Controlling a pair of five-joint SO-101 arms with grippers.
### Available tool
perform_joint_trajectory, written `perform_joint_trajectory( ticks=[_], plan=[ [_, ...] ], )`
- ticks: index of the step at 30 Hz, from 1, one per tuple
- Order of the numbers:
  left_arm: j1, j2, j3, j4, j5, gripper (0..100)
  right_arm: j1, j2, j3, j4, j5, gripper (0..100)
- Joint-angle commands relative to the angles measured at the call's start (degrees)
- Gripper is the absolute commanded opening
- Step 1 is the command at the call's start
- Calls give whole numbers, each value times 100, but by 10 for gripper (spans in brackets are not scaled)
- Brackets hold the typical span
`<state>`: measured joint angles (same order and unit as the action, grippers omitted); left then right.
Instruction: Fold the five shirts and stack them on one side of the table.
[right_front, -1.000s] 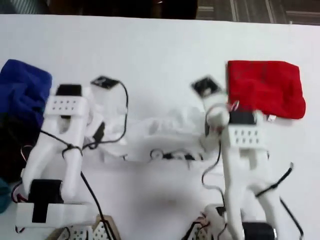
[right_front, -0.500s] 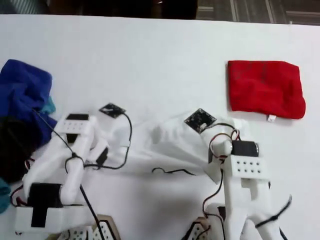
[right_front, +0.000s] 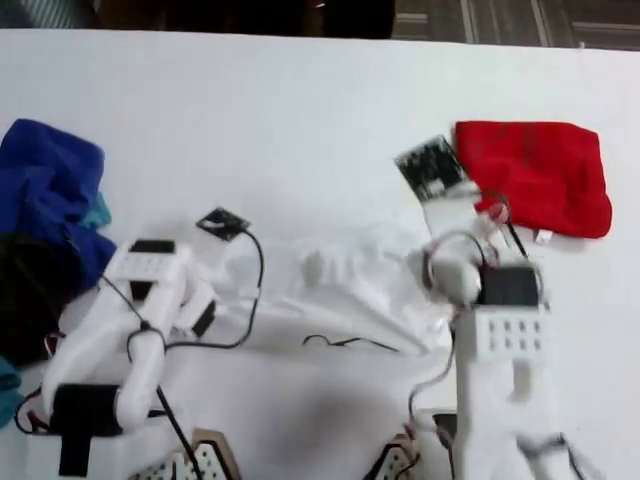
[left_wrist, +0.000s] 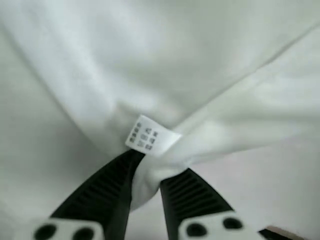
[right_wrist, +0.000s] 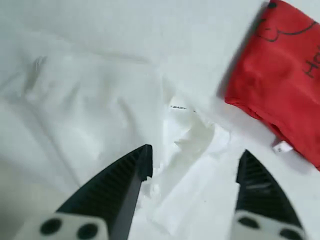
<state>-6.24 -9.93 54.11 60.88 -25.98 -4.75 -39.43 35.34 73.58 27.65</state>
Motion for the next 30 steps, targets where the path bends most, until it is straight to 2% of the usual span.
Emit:
perform_joint_trajectory(
  ticks=[1,5,10,19,22,25,26,28,30],
  plan=[
    [-62,-800,576,-615,-53,26,-215,1525,-1029,-92,-457,319],
    [-35,-2365,1587,-993,-62,26,-233,3011,-2127,-92,-703,319],
    [-9,-3886,2369,-1064,-79,25,-242,4655,-3165,171,-703,319],
    [-9,-4360,2598,-1029,-79,25,-295,6712,-4949,1332,-668,315],
    [-9,-4360,2598,-1029,-79,25,-400,7020,-5486,1587,-659,223],
    [-9,-4360,2598,-1029,-79,25,-505,7231,-5978,1684,-703,25],
    [-9,-4360,2598,-1029,-79,25,-514,7257,-6084,1692,-703,9],
    [-9,-4360,2598,-1029,-79,25,-541,7248,-6286,1763,-703,46],
    [-9,-4360,2598,-1029,-79,25,-558,7196,-6514,1912,-703,15]
  ],
)
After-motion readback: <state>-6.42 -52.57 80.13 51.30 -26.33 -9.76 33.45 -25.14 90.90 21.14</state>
